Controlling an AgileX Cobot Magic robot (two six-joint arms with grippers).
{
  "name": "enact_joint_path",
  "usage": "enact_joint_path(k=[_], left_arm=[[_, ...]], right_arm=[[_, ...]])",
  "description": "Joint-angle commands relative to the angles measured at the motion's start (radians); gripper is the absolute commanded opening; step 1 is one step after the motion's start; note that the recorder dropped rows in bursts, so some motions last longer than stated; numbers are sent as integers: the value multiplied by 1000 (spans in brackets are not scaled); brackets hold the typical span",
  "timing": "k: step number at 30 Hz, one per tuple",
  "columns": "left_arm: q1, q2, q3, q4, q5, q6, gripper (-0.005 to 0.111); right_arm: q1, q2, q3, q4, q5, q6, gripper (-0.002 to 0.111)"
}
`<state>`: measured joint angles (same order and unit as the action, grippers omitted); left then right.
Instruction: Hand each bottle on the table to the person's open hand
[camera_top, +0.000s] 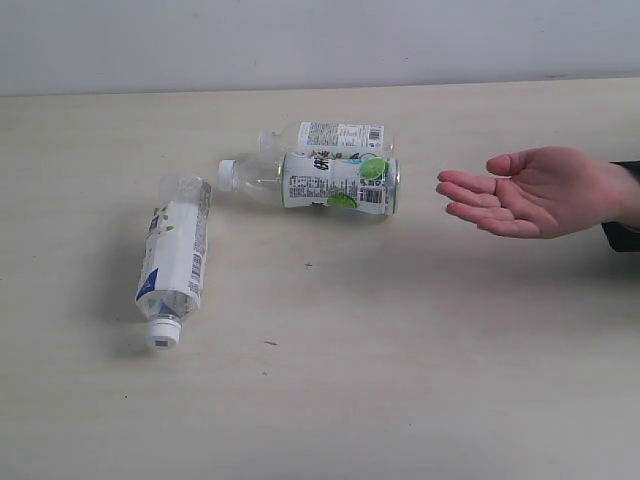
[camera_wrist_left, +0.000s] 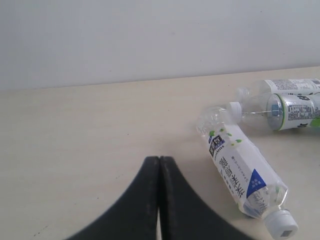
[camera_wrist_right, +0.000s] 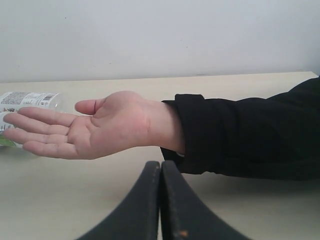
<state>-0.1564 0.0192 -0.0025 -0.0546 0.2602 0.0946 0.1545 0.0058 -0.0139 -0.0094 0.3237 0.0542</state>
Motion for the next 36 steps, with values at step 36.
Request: enact_joint_path(k=[36], left_arm=[[-5,555,-655,-265,-322,-148,0]], right_arm=[[-3,-6,1,9,-14,0,0]])
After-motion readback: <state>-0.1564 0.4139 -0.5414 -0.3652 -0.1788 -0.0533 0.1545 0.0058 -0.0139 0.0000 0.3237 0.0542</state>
